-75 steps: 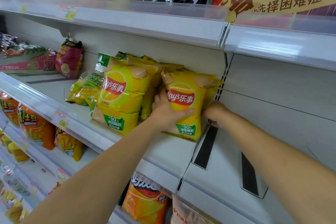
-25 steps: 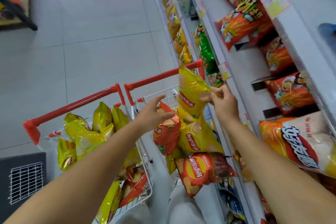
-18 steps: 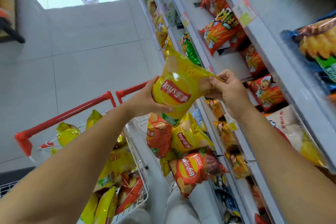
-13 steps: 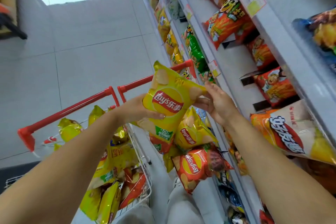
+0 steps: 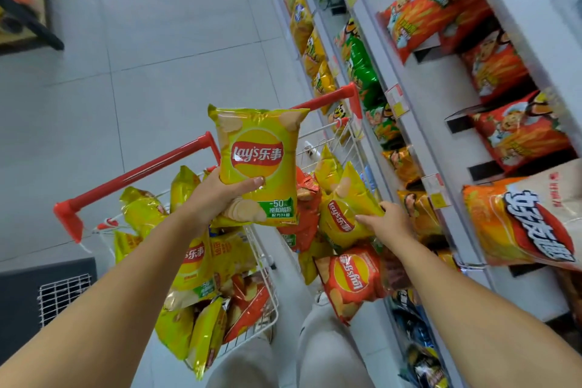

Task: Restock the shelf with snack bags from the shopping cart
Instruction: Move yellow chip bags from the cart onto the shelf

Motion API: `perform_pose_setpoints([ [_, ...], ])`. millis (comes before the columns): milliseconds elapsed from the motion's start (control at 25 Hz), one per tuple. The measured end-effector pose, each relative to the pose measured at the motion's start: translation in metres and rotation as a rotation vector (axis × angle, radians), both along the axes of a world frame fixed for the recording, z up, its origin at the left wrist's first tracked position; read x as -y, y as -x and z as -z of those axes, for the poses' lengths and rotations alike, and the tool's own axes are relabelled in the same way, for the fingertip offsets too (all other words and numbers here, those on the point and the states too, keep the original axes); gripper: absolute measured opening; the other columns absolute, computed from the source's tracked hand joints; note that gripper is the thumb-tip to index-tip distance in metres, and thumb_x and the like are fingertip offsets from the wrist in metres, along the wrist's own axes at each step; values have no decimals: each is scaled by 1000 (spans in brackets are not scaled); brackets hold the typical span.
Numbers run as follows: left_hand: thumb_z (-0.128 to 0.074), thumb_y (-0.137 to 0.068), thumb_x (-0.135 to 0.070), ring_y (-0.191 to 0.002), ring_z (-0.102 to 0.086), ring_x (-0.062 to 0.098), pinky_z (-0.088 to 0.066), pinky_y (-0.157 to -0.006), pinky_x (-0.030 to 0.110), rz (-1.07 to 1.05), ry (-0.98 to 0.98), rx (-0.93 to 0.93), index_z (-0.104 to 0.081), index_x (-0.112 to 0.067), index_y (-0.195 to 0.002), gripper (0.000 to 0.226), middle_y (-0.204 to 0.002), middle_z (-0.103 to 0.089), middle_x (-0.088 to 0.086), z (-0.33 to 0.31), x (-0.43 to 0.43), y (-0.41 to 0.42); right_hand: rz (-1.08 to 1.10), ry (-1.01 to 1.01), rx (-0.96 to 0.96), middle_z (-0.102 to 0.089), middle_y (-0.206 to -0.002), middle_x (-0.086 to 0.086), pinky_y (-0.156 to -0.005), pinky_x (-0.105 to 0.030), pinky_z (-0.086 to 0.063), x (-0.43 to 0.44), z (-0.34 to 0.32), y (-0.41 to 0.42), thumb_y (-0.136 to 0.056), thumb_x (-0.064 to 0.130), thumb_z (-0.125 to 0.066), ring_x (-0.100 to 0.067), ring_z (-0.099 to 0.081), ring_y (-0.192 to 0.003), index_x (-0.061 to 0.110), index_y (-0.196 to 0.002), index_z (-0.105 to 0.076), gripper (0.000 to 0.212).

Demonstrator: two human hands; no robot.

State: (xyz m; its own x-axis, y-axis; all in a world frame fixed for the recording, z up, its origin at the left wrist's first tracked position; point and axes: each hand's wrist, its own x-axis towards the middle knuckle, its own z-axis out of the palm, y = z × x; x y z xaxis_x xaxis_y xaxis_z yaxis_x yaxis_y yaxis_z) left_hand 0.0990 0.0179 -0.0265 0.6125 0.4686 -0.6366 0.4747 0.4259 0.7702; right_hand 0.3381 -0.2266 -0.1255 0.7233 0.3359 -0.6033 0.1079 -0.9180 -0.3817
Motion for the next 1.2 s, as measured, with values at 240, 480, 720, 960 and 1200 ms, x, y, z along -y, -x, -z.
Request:
perform_pose_setpoints([
  [240, -90, -36, -63, -97, -73, 26, -59, -81, 39, 56, 35, 188, -61, -24, -120, 97, -108, -75, 4, -69, 6, -13, 61, -244, 229, -66, -98, -1, -72, -33, -50, 16, -146, 0, -71, 47, -80, -20, -62, -90, 18, -99, -69, 42],
  [480, -91, -49, -38, -89, -74, 30, -62, -68, 38, 211, 178, 374, -62, -11, -120, 82, -113, -72, 16, -169, 5, -50, 219, -665, 447, -64, -85, 14, -54, -5, -42, 43, -357, 35, -76, 26, -81, 9, -62, -71, 27, -87, -64, 20],
  [720, -98, -14, -47, -80, -75, 25, -62, -61, 36, 331, 108, 665, -70, -16, -104, 100, -100, -76, 11, -291, 30, -105, 321, -829, 752, -69, -78, 14, -59, -8, -46, 88, -509, 41, -69, 36, -84, 9, -62, -67, 32, -78, -66, 21],
  [960, -95, -24, -56, -92, -74, 25, -62, -69, 35, 449, -22, 849, -64, -21, -117, 104, -111, -74, 6, -380, 78, -166, 338, -830, 985, -70, -81, 9, -53, -11, -47, 155, -629, 26, -67, 37, -84, 8, -61, -59, 23, -92, -69, 33],
  [1200, -96, -23, -53, -87, -75, 21, -60, -64, 29, 578, -52, 952, -68, -23, -106, 93, -103, -76, 3, -425, 139, -205, 205, -310, 1073, -68, -91, -2, -74, -31, -50, 195, -699, -5, -67, 43, -83, -20, -64, -85, 22, -97, -69, 39],
])
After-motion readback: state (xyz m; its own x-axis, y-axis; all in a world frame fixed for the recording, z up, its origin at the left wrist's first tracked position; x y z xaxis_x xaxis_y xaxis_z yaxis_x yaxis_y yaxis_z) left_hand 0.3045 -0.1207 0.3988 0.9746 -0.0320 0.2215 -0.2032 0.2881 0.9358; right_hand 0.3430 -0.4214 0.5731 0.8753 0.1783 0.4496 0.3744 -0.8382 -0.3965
